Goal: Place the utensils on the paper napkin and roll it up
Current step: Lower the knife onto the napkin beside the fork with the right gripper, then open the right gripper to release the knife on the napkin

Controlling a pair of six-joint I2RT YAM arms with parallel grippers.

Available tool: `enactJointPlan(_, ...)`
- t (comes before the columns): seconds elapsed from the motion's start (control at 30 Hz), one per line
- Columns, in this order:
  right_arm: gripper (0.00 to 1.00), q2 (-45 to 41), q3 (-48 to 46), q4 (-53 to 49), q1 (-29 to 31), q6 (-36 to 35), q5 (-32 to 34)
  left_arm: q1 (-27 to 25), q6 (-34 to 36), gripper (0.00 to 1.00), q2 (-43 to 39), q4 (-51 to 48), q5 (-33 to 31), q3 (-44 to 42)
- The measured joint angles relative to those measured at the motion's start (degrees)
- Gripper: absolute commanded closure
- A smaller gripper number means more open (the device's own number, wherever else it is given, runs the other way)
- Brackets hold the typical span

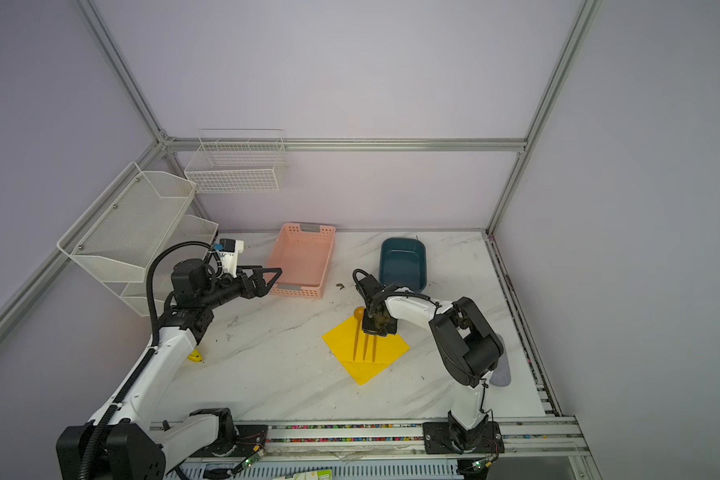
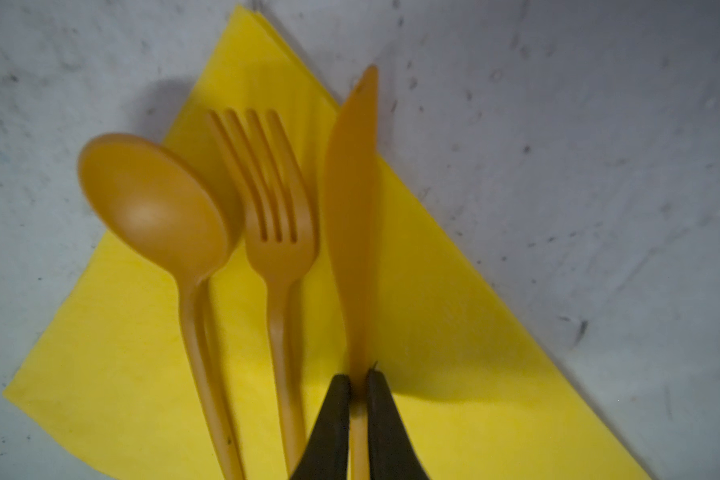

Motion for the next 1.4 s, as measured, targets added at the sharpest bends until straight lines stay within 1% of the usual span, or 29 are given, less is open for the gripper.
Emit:
enactJointPlan(0.47, 0.86, -0.1, 0.0, 0.5, 0.0, 1.0, 0.0, 0.0, 0.0, 0.00, 0.0, 0.0, 0.0, 0.0)
enactJointPlan(0.9, 0.75, -0.1, 0.0, 0.3, 0.0, 1.5, 0.8, 0.0, 0.0, 0.00, 0.0, -0.5, 0.0, 0.0)
enactJointPlan(1.07, 0.74, -0.9, 0.6, -0.5, 0.0, 1.5, 1.6, 0.0, 0.0, 0.00, 0.0, -0.9, 0.0, 0.0)
enactJointPlan(1.27, 0.74, -3.9, 1.6, -1.5, 0.0, 1.7, 2.7, 0.0, 0.0, 0.00, 0.0, -1.2, -0.2, 0.0)
enactJointPlan(1.4, 0.66, -4.5, 2.1, -1.5, 0.1, 1.6, 3.3, 0.0, 0.0, 0.00, 0.0, -1.2, -0.2, 0.0)
